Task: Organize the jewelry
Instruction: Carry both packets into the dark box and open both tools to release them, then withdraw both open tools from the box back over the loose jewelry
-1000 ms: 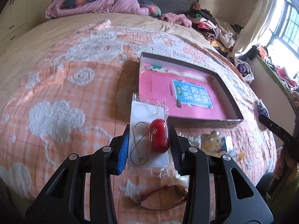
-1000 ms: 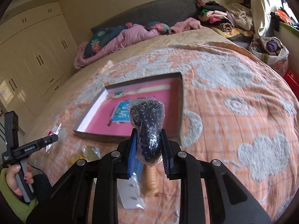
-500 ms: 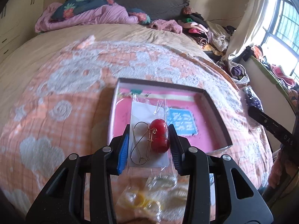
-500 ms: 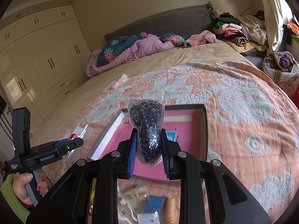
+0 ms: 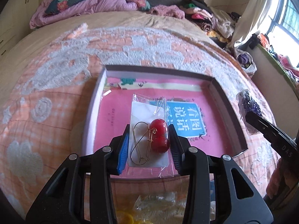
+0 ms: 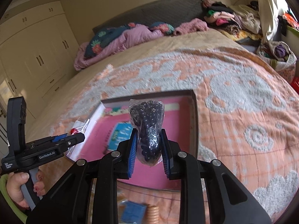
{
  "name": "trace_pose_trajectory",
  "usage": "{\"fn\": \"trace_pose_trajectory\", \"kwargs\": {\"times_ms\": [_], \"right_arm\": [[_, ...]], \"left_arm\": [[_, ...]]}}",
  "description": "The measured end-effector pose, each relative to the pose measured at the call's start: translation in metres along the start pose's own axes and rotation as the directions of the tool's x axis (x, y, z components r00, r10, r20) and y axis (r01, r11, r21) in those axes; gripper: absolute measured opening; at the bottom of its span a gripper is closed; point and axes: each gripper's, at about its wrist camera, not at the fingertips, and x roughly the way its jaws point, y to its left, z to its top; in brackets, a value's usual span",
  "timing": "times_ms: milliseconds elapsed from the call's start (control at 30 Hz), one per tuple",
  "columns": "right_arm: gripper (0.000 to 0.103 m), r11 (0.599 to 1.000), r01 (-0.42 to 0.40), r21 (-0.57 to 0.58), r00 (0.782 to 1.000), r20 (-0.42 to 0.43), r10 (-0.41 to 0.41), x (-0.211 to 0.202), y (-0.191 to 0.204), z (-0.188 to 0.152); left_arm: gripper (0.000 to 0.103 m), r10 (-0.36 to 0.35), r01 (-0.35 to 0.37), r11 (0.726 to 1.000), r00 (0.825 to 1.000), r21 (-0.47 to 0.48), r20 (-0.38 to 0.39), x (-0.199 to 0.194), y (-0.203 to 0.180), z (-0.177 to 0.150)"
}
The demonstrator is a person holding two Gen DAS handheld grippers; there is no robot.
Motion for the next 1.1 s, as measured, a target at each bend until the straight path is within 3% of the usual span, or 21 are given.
{"fn": "trace_pose_trajectory", "kwargs": {"times_ms": [367, 600, 1100], "right_arm": [[0.023, 0.999, 0.037, 0.000, 0.998, -0.041, -0.037, 0.023, -0.009, -0.010], [0.029, 0.999, 0.038, 0.019, 0.998, -0.050, -0.037, 0.026, -0.013, -0.013], [0.070, 0.998, 0.023, 0.062, 0.998, 0.054, -0.026, -0.014, -0.018, -0.010]], "left_arm": [[0.031, 0.004, -0.003, 1.000, 0.998, 0.014, -0.060, 0.028, -0.011, -0.017], [0.033, 0.024, -0.022, 1.000, 0.998, 0.021, -0.062, 0.029, -0.013, -0.019], [0.067, 0.069, -0.069, 0.998, 0.998, 0.008, -0.008, 0.000, -0.012, -0.016]]}}
